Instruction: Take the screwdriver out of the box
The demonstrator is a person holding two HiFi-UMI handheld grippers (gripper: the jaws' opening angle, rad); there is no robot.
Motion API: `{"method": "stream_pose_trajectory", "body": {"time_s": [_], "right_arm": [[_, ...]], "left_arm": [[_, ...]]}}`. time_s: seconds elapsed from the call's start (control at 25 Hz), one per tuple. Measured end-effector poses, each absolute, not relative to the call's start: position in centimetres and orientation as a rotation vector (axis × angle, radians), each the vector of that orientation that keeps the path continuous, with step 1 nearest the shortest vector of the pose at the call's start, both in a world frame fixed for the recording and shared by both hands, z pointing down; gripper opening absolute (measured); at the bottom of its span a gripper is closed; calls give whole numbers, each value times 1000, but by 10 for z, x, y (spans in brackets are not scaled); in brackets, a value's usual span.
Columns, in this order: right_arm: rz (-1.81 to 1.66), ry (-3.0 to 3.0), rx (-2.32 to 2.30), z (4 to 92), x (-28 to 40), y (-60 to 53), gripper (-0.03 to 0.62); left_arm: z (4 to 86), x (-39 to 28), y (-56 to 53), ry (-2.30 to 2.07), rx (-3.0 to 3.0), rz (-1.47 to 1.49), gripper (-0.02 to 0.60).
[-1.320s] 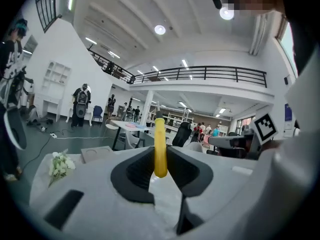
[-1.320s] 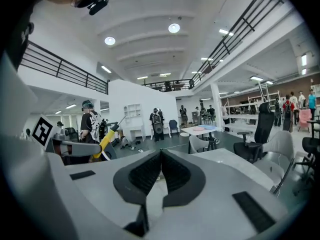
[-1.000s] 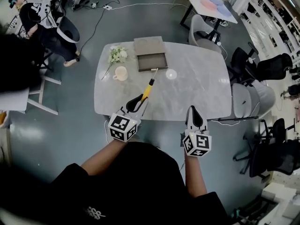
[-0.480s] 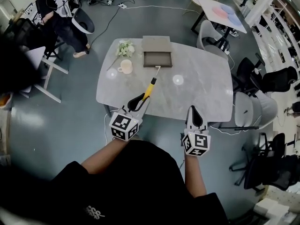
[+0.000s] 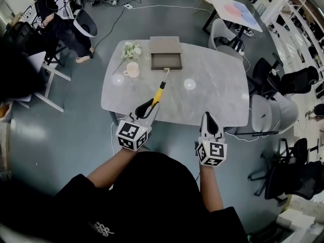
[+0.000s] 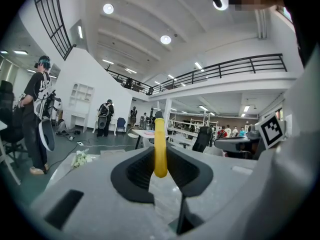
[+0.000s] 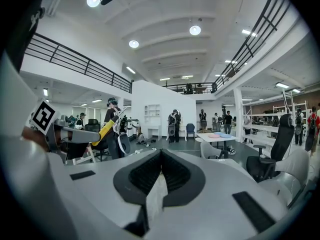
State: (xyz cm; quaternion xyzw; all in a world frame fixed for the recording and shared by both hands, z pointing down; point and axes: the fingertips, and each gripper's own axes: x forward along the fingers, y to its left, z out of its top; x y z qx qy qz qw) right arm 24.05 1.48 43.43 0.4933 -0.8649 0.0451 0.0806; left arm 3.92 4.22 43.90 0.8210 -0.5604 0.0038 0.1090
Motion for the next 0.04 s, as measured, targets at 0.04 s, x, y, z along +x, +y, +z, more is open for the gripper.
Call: {"method": "stream_pose_trajectory", "body": {"time_s": [0.04], "right_arm": [[132,-2587,1477,434,241,14,11]], "left_arm": [[439,40,41,-1648,2418,12,87]]}}
